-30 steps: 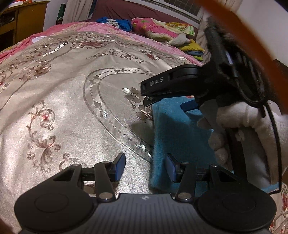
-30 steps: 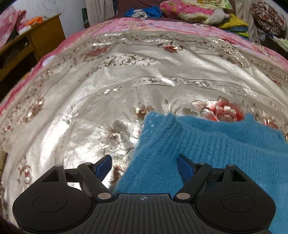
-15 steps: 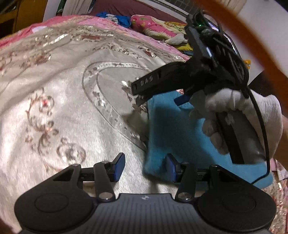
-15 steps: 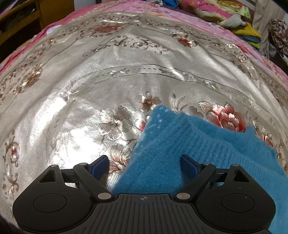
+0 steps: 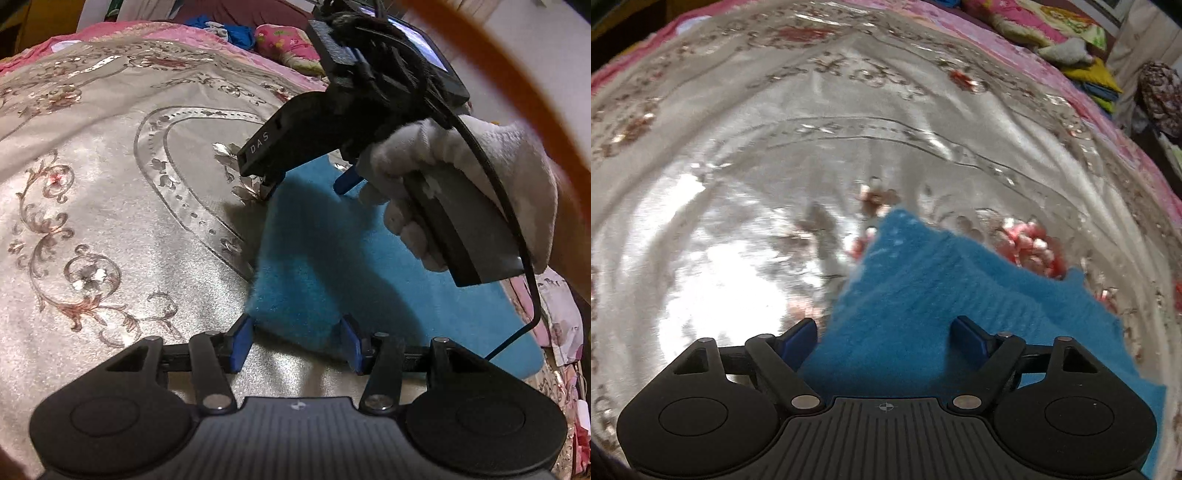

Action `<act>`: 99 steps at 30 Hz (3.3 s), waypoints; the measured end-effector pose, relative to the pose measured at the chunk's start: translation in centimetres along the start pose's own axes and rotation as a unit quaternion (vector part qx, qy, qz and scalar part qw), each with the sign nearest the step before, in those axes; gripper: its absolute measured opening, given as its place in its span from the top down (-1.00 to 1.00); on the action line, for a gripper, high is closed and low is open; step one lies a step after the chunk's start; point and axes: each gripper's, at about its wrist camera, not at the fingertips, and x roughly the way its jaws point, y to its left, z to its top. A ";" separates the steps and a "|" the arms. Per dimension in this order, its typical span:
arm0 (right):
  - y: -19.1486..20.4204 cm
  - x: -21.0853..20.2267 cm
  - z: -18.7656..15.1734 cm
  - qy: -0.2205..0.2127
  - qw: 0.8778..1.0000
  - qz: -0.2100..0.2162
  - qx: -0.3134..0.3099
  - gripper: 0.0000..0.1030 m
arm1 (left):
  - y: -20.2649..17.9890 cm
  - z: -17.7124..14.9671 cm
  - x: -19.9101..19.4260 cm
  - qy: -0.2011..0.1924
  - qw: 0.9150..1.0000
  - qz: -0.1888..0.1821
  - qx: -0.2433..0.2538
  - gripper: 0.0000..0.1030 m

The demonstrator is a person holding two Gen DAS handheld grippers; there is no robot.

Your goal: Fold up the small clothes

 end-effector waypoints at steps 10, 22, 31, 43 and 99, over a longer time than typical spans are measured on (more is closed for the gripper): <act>0.6 1.1 0.1 0.008 1.000 -0.008 -0.021 -0.56 | -0.3 -0.1 0.3 0.000 1.000 -0.003 0.005 -0.20; 1.7 0.6 -0.6 -0.001 0.997 -0.023 -0.067 -0.31 | -0.4 -0.1 0.5 0.001 1.000 -0.009 0.010 -0.35; 0.1 -1.2 -0.6 -0.007 0.998 0.001 -0.062 0.33 | 0.3 -0.6 -0.5 -0.025 0.999 -0.022 -0.009 -0.47; -3.2 -3.3 -1.0 -0.030 0.998 0.049 -0.015 0.50 | -1.7 -1.9 -0.1 -0.069 0.997 0.009 0.035 -0.63; -21.7 -12.6 -8.0 -0.141 0.957 0.175 0.183 0.56 | -17.0 -0.3 -3.2 -0.151 0.980 -0.095 0.087 0.46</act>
